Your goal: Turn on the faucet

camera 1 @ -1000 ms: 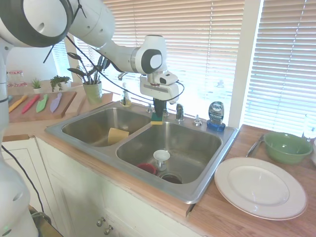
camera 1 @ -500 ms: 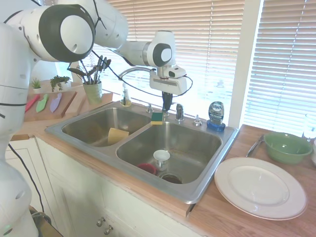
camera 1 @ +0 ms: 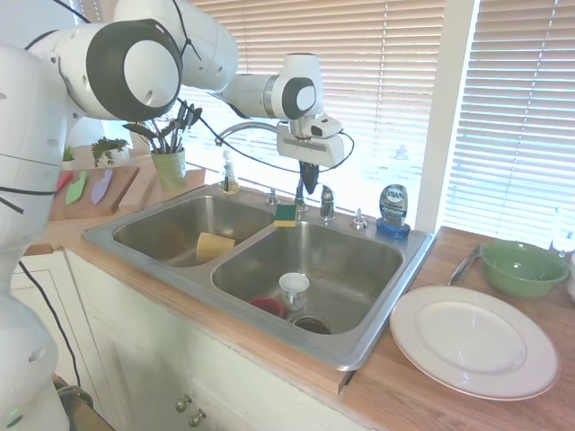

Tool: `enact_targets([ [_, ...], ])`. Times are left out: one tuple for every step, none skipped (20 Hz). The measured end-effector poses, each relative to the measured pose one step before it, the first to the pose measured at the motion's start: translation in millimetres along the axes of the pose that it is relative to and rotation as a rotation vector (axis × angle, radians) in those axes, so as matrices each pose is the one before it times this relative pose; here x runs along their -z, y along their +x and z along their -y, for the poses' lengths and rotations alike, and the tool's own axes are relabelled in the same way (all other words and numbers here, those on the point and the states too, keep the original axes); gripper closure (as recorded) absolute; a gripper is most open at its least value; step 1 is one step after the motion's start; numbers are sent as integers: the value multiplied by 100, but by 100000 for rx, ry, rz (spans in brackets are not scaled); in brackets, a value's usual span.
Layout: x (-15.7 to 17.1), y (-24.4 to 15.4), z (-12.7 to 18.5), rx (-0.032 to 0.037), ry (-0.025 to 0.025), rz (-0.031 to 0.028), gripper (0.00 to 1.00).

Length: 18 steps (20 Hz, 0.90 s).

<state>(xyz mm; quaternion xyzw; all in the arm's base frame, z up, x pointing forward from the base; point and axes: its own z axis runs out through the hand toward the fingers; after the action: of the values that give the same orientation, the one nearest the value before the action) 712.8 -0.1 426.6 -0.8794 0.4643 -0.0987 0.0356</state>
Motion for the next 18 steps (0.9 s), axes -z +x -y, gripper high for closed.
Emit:
enact_targets([
  [227,177,219,-113,2230,-1545,100],
  [196,223,206,-196,2625,-1866,100],
  [164,238,183,-218,2719,-1966,100],
  [146,218,193,-130,2855,-2009,100],
  [123,176,197,-83,3151,-2091,100],
  [75,102,122,-60,3223,-2110,100],
  [-63,-34,-44,5,1921,-1277,100],
  [-10,-135,-126,67,984,-656,100],
  [68,-110,-100,46,725,-438,100],
  [89,-65,-102,-30,626,-374,100],
  [68,-18,-54,-32,164,-95,100],
  [77,3,-13,83,-54,32,100],
  [-47,-34,-108,86,-858,453,100],
  [-251,-137,-304,143,-2716,1437,100],
  [-483,-288,-529,349,-4896,2576,100],
  [-517,-341,-565,96,-5305,2870,100],
  [-424,-284,-421,-88,-3918,2452,100],
  [-342,-247,-315,-37,-3077,2052,100],
])
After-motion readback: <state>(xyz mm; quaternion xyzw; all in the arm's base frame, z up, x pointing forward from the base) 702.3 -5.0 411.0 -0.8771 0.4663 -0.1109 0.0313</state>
